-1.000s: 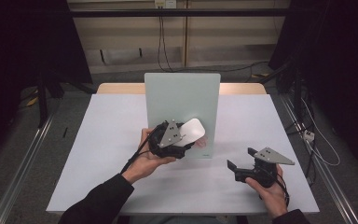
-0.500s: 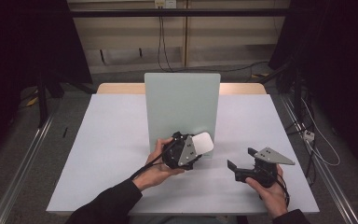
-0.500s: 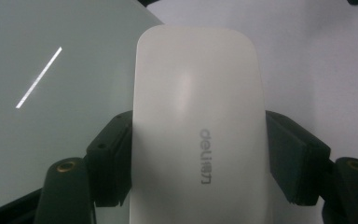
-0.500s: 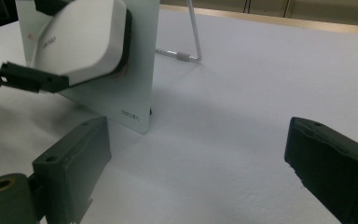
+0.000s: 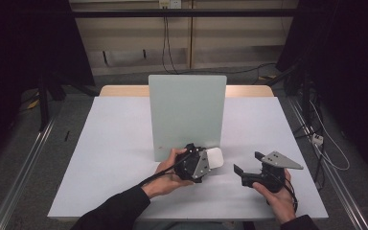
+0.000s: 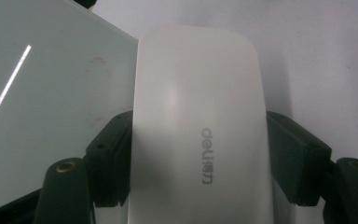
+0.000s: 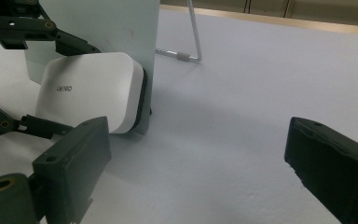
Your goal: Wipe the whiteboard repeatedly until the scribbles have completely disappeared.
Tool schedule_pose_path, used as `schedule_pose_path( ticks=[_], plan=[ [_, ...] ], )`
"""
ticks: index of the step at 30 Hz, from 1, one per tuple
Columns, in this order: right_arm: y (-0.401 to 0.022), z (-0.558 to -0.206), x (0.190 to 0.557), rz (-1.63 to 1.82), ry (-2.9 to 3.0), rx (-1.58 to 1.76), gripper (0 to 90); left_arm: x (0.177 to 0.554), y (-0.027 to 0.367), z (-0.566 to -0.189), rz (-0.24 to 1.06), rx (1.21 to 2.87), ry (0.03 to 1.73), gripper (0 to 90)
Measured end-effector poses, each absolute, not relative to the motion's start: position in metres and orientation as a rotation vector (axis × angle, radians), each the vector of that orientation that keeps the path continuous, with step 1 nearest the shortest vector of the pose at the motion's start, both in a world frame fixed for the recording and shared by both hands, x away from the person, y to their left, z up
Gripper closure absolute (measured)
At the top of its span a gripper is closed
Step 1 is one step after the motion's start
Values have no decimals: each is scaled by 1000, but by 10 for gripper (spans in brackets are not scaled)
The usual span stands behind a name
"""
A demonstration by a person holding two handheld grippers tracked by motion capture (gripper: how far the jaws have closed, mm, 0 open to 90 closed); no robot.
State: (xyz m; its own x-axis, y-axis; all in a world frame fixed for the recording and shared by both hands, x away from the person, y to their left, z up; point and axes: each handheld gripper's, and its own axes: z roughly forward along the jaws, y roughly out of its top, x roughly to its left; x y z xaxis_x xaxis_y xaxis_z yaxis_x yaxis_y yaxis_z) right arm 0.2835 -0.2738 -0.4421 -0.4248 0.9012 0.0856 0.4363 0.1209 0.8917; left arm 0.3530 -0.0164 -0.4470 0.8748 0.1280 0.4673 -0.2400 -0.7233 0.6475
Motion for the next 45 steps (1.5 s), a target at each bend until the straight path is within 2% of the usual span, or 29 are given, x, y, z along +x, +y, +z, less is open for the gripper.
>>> schedule_pose_path(
  ticks=[6,12,21,45],
  plan=[
    [-274,-442,283,1268,1917,1293,70,353,-13,-441,648,2299,-65,306],
    [-274,-442,284,1261,1920,1289,70,362,-7,-418,693,2241,-22,309],
    [-274,-442,284,1263,1921,1288,70,377,-5,-390,690,2119,44,310],
    [-287,-438,281,1281,1835,1320,76,354,-56,-449,599,2206,-117,306]
  ],
)
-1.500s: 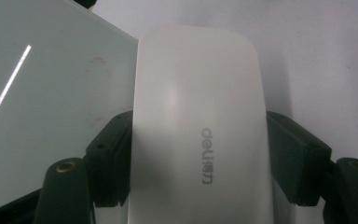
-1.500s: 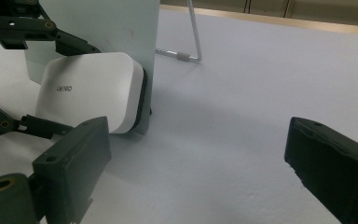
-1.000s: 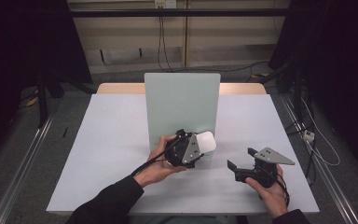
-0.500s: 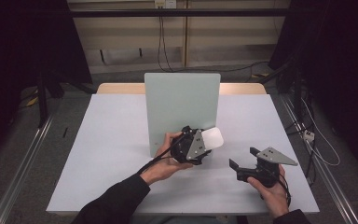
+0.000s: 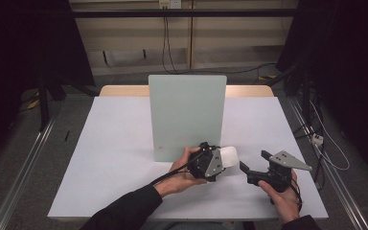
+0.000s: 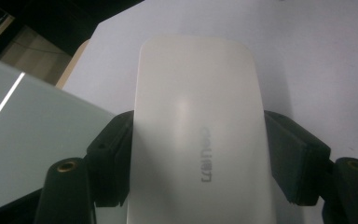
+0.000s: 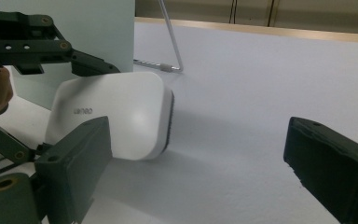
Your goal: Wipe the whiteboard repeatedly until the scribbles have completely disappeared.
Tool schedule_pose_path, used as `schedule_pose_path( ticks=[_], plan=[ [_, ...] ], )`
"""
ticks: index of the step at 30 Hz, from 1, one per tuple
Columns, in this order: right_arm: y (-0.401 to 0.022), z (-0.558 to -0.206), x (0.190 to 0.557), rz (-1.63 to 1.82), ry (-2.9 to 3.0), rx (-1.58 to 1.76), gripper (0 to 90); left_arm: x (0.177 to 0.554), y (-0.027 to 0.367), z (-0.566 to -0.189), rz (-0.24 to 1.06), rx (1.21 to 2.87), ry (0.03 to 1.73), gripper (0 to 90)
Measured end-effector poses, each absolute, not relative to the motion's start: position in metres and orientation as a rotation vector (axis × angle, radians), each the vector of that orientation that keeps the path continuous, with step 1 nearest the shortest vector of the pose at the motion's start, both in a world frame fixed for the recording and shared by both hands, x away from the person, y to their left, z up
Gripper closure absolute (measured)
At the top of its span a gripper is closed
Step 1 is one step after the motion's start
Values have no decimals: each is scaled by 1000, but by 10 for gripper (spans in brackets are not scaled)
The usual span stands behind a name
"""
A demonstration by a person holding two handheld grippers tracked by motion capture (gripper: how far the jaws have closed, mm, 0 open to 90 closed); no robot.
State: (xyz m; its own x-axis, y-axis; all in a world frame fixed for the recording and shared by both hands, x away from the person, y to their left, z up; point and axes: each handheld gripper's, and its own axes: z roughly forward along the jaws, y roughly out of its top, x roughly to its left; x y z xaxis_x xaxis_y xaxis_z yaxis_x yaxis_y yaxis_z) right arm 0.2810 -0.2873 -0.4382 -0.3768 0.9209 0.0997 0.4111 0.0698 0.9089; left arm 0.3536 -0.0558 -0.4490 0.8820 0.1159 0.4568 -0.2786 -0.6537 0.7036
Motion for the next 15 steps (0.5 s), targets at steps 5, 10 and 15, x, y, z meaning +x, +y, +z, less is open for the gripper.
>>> schedule_pose_path(
  ticks=[5,10,15],
  plan=[
    [-287,-438,281,1283,1839,1323,75,354,-56,-449,583,2203,-119,308],
    [-287,-438,281,1285,1840,1321,75,357,-46,-438,619,2192,-103,309],
    [-286,-438,281,1287,1840,1324,75,365,-28,-422,643,2155,-61,310]
  ],
)
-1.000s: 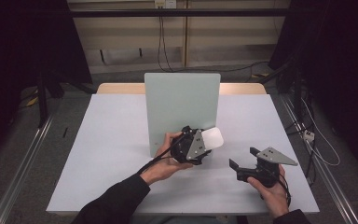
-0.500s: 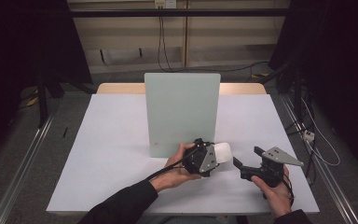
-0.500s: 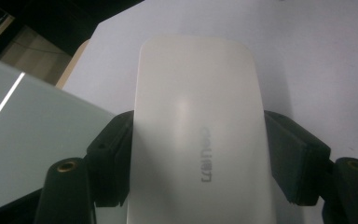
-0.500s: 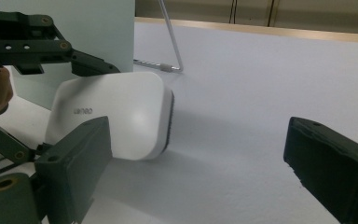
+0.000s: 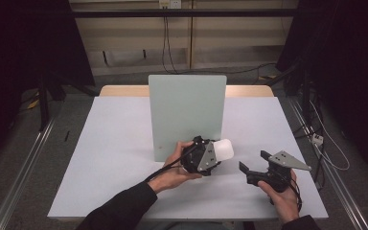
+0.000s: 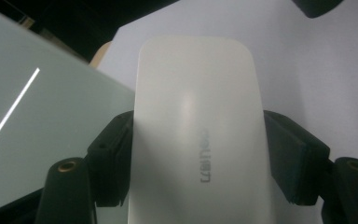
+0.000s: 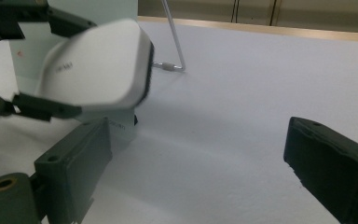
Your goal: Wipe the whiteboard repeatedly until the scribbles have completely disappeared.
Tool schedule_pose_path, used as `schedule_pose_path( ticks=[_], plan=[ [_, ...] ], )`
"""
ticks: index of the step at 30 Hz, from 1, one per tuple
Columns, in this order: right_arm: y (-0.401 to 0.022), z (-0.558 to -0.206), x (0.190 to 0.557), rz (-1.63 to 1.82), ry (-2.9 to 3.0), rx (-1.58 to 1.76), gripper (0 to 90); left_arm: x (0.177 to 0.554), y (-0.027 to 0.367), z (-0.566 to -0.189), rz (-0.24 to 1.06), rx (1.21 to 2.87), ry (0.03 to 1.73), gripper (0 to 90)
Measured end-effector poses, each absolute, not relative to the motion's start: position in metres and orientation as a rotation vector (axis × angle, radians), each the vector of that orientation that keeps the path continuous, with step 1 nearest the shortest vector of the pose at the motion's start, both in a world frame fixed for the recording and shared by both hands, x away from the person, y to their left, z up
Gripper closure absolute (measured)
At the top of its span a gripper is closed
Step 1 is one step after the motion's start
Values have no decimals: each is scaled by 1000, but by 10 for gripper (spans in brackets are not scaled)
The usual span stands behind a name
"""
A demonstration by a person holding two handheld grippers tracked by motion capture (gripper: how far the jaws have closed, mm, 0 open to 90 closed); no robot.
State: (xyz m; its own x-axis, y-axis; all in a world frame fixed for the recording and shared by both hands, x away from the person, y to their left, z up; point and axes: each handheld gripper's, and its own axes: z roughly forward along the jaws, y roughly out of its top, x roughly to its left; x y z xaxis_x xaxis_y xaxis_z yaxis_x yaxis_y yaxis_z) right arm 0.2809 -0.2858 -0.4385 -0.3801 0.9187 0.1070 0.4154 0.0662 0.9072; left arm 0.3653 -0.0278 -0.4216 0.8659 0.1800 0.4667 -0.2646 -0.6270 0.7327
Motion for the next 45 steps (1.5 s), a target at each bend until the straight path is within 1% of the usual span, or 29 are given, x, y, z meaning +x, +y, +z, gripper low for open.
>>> schedule_pose_path(
  ticks=[6,8,10,13,22,29,32,37,45],
  plan=[
    [-285,-439,282,1281,1846,1322,75,376,-10,-403,627,2070,32,310],
    [-284,-439,282,1281,1851,1320,75,380,-6,-398,601,2040,65,310],
    [-284,-439,282,1282,1852,1320,75,380,-5,-396,627,2047,48,310],
    [-285,-439,281,1282,1851,1317,75,380,-5,-396,633,2050,42,310],
    [-285,-439,281,1283,1849,1321,75,365,-29,-427,615,2179,-104,309],
    [-285,-439,281,1286,1847,1322,74,356,-48,-447,574,2229,-158,309],
    [-286,-439,281,1291,1844,1325,75,354,-49,-452,564,2238,-166,309],
    [-286,-439,281,1288,1843,1325,75,356,-43,-447,577,2238,-155,310],
    [-286,-439,281,1285,1844,1323,74,362,-12,-432,630,2182,-75,310]
  ],
)
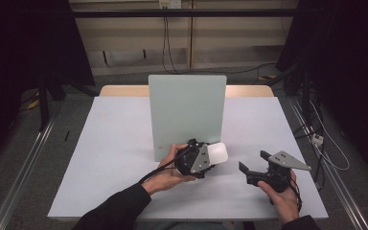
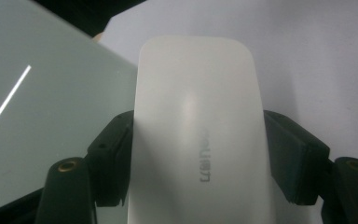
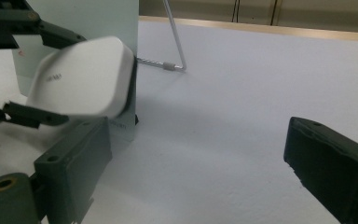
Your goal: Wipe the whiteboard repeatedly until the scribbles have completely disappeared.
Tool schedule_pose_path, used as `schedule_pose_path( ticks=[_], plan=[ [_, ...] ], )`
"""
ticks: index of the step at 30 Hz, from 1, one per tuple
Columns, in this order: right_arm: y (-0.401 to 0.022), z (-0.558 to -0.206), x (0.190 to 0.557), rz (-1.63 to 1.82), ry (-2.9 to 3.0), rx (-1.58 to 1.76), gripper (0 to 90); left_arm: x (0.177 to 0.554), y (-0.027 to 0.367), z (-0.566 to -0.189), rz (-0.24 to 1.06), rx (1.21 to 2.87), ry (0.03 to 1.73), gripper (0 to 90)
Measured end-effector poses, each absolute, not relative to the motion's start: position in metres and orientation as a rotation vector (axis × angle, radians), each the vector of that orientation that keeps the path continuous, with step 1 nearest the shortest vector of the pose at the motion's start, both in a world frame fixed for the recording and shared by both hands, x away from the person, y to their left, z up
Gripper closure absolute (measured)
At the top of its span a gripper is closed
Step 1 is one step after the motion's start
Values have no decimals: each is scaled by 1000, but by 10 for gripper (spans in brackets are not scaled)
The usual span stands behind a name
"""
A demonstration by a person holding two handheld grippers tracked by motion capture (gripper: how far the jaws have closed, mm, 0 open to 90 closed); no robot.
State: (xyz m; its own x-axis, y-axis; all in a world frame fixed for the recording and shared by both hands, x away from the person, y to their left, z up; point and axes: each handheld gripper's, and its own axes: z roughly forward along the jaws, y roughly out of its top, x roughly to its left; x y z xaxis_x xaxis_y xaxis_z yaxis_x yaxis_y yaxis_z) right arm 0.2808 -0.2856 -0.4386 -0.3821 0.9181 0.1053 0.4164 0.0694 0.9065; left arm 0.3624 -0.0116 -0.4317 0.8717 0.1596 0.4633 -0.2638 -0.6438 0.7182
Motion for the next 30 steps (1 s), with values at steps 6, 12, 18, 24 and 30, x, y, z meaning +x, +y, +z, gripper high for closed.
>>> schedule_pose_path(
  ticks=[6,12,18,24,30],
  plan=[
    [-286,-439,281,1285,1845,1322,75,366,13,-424,662,2144,-21,310],
    [-285,-439,281,1282,1850,1317,75,370,31,-417,683,2108,30,310],
    [-285,-439,281,1284,1850,1318,75,377,52,-404,691,2049,96,310],
    [-285,-439,281,1284,1853,1318,75,382,74,-397,692,2010,147,310],
    [-284,-439,281,1284,1855,1321,75,378,82,-407,711,2038,128,310]
  ],
)
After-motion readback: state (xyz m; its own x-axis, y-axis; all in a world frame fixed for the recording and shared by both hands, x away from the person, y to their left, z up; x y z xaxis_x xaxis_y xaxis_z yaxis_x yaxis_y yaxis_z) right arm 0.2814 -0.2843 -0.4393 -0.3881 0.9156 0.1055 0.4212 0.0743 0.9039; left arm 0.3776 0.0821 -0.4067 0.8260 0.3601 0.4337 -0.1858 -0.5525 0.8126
